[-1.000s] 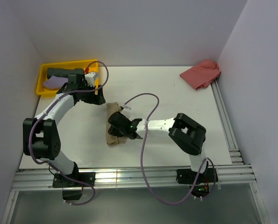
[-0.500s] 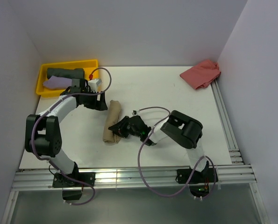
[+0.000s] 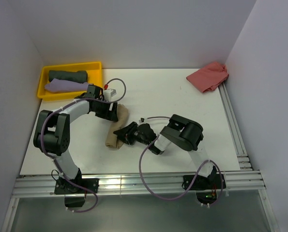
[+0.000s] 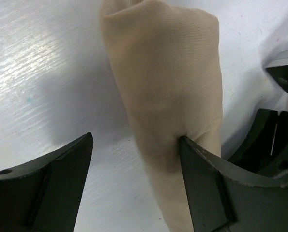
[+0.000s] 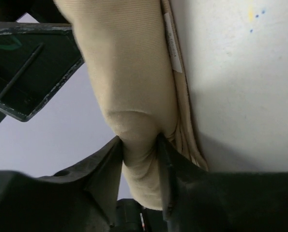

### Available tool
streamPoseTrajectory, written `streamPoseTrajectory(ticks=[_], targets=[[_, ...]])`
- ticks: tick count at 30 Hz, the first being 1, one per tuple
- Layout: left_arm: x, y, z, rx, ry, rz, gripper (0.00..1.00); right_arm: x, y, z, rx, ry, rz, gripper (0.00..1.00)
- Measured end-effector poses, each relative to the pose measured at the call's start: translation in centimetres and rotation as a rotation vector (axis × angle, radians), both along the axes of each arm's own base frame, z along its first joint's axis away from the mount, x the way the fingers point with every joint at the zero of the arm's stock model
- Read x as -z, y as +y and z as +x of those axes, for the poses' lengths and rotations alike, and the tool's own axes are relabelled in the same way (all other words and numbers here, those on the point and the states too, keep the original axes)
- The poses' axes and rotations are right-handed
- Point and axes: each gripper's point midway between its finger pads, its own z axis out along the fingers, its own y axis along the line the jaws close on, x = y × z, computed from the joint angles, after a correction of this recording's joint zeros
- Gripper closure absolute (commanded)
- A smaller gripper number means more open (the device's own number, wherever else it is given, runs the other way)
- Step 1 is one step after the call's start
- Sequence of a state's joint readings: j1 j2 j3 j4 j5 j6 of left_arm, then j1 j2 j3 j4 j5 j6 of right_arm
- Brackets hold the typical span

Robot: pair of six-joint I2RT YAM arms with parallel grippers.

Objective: Roll the t-shirts
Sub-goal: Roll the tshirt, then place the rolled tshirt into the container

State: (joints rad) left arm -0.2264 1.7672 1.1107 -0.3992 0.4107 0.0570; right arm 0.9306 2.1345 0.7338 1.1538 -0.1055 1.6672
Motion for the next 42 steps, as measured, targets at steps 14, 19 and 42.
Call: streamPoseTrajectory(ticks=[14,19,42], targets=[[0.3,-1.0,0.1,0.005,-0.003,0.058,0.23,-0.6,-2.2,0.8,0.052,-0.079,-0.448,0.38],[0.4,-1.2,0.1,0.01,0.002,0.062,0.23,-0.9,-1.9,1.0,0.05,-0.124,-0.562,0.38],[0.0,-1.6,-0.2,0.034,0.024,0.025,0.17,0.1,-2.2,1.3,0.066,-0.085,-0.695,0.79]])
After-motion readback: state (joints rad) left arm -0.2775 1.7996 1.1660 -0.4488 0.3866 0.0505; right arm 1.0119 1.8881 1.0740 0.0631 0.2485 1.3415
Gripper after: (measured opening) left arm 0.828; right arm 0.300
